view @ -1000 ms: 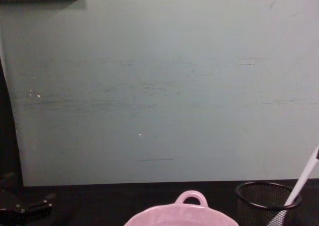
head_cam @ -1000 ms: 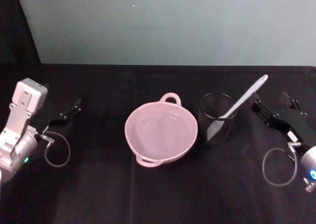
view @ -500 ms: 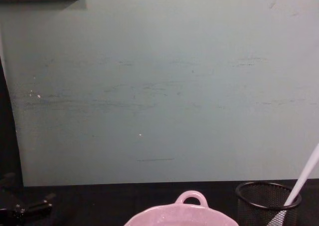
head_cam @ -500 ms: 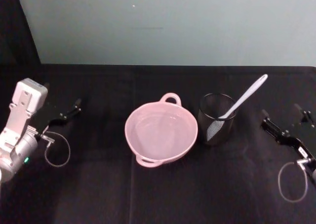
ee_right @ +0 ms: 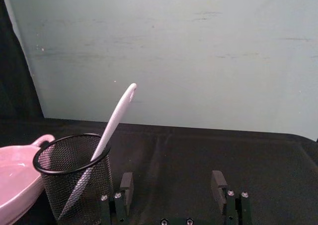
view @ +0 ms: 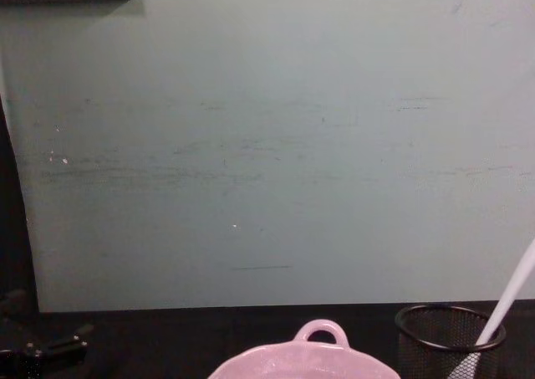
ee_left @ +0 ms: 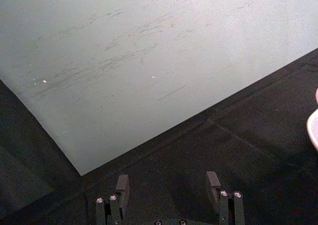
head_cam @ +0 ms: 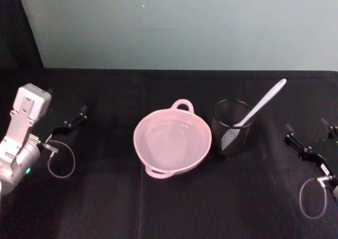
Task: Use the one hand to pick up the spoon and stir the clear water in the bowl.
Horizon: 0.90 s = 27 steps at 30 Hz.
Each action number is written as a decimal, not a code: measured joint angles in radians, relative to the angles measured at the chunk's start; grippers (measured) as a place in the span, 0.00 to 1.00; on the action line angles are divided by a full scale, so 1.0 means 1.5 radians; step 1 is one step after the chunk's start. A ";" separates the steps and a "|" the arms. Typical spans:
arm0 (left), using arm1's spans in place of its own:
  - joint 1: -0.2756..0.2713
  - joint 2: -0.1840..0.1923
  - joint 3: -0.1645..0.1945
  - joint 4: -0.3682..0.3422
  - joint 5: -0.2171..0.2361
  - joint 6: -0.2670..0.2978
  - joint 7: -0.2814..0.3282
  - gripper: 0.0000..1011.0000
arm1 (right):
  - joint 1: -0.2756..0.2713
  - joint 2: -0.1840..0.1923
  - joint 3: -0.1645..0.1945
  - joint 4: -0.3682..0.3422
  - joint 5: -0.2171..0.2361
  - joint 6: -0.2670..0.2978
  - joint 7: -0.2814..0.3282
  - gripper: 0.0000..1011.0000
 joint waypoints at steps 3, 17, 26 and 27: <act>0.000 0.000 0.000 0.000 0.000 0.000 0.000 1.00 | 0.003 -0.007 0.003 0.008 0.000 -0.008 0.004 0.99; 0.000 0.000 0.000 0.000 0.000 0.000 0.000 1.00 | 0.002 -0.005 0.001 0.006 0.000 -0.006 0.003 0.99; 0.000 0.000 0.000 0.000 0.000 0.000 0.000 1.00 | 0.002 -0.004 0.000 0.005 -0.001 -0.005 0.003 0.99; 0.000 0.000 0.000 0.000 0.000 0.000 0.000 1.00 | 0.002 -0.004 0.000 0.005 -0.001 -0.005 0.003 0.99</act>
